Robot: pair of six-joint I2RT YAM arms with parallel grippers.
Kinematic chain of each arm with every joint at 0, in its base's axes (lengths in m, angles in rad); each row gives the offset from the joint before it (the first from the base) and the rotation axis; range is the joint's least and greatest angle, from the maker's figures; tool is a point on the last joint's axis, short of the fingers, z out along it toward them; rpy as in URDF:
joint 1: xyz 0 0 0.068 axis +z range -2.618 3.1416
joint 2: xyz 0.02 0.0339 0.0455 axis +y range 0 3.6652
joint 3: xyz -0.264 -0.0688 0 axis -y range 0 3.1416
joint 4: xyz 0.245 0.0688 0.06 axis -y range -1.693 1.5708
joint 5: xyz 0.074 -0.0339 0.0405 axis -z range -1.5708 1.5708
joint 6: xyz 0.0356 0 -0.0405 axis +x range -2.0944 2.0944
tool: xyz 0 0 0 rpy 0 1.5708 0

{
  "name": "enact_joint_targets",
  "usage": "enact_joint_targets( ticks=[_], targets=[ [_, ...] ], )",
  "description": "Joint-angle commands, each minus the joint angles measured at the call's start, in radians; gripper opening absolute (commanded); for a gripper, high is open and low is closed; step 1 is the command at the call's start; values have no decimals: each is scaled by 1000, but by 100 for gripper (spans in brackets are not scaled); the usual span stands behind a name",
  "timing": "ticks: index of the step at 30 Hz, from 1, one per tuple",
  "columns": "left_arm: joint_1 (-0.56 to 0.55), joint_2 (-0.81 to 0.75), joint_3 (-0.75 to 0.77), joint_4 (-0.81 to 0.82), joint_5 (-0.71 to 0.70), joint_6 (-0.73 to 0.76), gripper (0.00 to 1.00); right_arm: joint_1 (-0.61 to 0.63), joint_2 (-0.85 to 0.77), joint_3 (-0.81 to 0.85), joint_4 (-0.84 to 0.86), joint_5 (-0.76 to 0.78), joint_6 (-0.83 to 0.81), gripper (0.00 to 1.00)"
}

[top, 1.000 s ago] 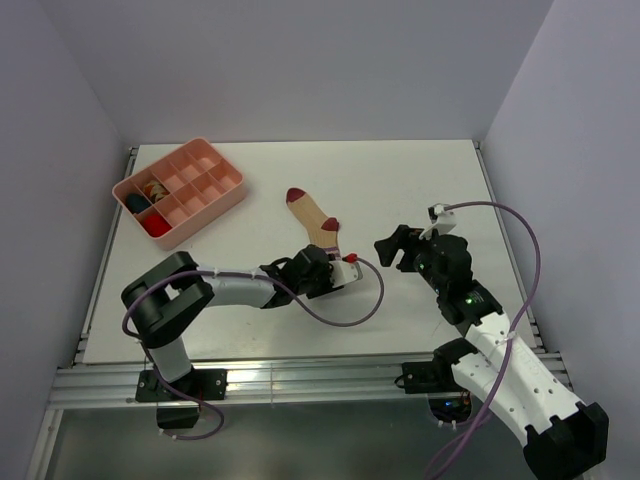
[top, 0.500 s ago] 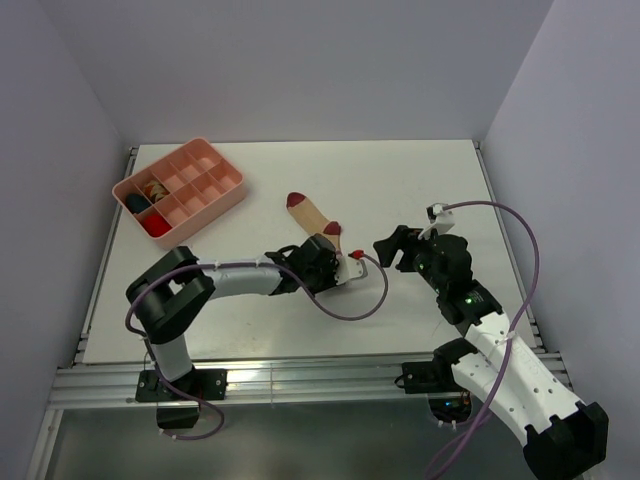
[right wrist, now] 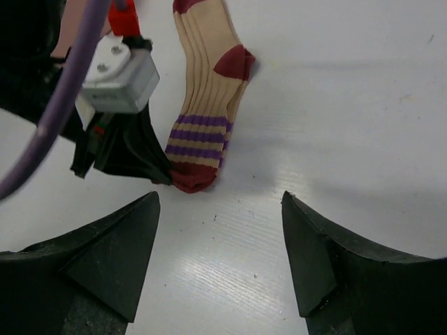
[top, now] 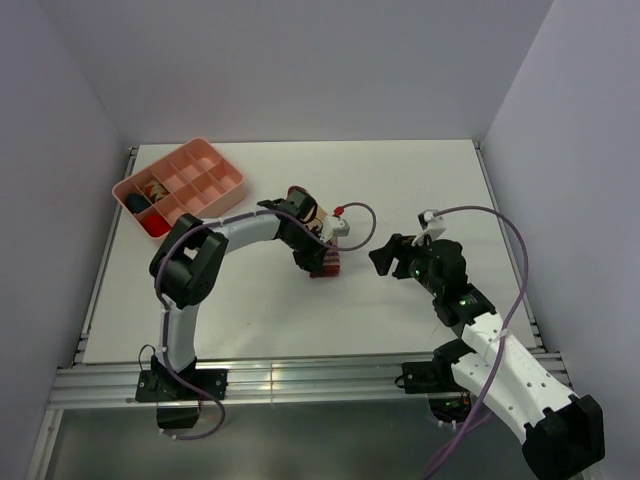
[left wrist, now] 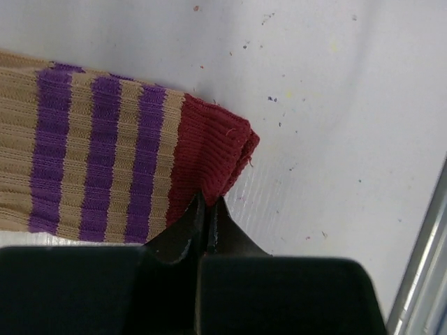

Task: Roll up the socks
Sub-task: Roll the sock at the center of the board.

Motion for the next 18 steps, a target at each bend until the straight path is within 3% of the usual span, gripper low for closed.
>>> enact_joint_targets(
  ticks=[1, 12, 18],
  targets=[
    [24, 45, 61, -166, 152, 40, 0, 12, 4, -32, 116, -78, -41, 77],
    [109, 216, 272, -492, 278, 164, 0, 247, 261, 1, 337, -115, -219, 72],
    [127, 224, 279, -504, 252, 172, 0, 328, 464, 98, 371, -144, -339, 71]
  ],
)
